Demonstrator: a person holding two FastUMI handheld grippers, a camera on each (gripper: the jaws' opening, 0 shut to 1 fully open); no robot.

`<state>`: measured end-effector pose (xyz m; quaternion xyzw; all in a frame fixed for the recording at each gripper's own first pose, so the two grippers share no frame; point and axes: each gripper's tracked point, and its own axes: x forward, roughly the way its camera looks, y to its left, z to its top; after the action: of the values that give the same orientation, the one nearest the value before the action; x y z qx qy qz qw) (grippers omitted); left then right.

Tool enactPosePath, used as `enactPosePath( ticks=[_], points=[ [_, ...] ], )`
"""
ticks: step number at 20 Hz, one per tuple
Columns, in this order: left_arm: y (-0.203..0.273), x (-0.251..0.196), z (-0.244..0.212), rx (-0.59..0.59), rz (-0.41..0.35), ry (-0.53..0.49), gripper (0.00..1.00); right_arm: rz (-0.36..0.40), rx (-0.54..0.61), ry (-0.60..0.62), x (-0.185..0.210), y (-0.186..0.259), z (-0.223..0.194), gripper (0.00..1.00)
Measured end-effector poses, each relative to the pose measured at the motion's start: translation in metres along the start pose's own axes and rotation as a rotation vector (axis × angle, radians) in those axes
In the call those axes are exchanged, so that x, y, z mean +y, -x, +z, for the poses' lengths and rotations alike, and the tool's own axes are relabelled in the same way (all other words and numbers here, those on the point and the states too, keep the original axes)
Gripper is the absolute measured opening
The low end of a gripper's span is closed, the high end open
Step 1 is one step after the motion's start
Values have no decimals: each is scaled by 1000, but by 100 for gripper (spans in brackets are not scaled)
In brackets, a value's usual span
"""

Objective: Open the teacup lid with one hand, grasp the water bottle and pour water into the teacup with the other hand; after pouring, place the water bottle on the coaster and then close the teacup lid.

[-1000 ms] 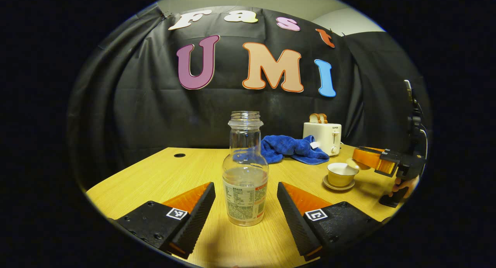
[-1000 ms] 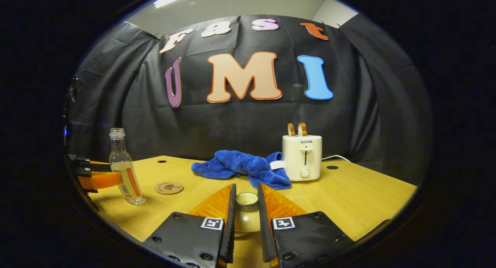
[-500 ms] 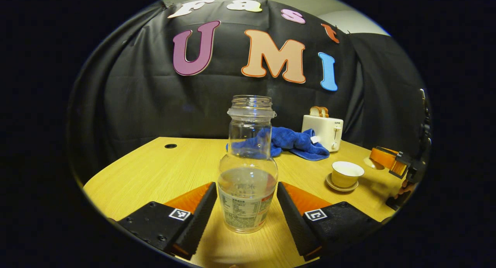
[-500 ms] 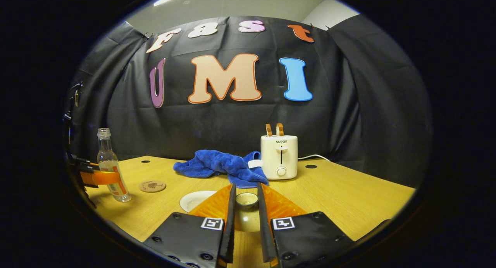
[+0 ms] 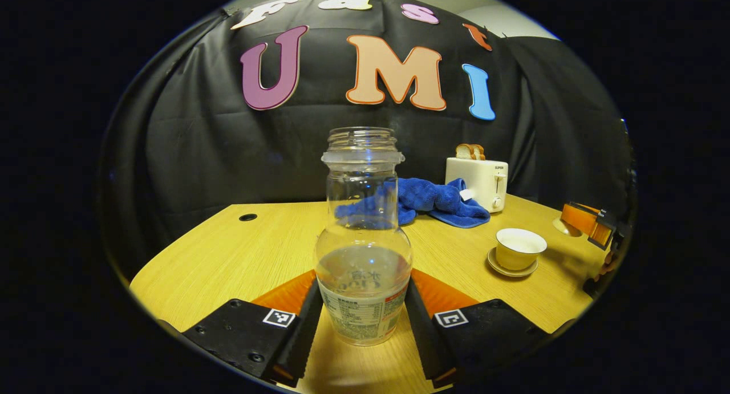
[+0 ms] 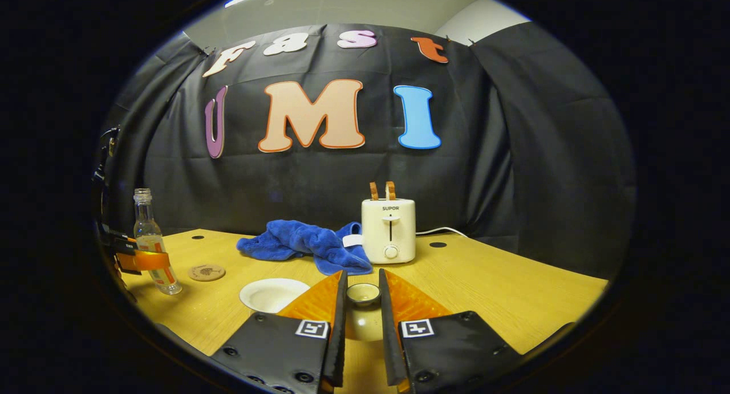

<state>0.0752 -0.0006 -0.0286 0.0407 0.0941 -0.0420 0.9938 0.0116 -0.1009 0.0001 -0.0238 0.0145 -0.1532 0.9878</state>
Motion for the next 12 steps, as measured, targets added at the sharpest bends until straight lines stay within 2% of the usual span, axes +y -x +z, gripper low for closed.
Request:
enactPosePath(
  ticks=[2,5,12],
  points=[
    [-1,0,2,12,21,-54,71,-4,0,0,-5,0,1,31],
    [-4,2,6,48,55,-189,69,6,0,0,-5,-1,1,31],
    [-24,11,50,34,153,-579,67,19,2,0,-5,-1,0,32]
  ],
)
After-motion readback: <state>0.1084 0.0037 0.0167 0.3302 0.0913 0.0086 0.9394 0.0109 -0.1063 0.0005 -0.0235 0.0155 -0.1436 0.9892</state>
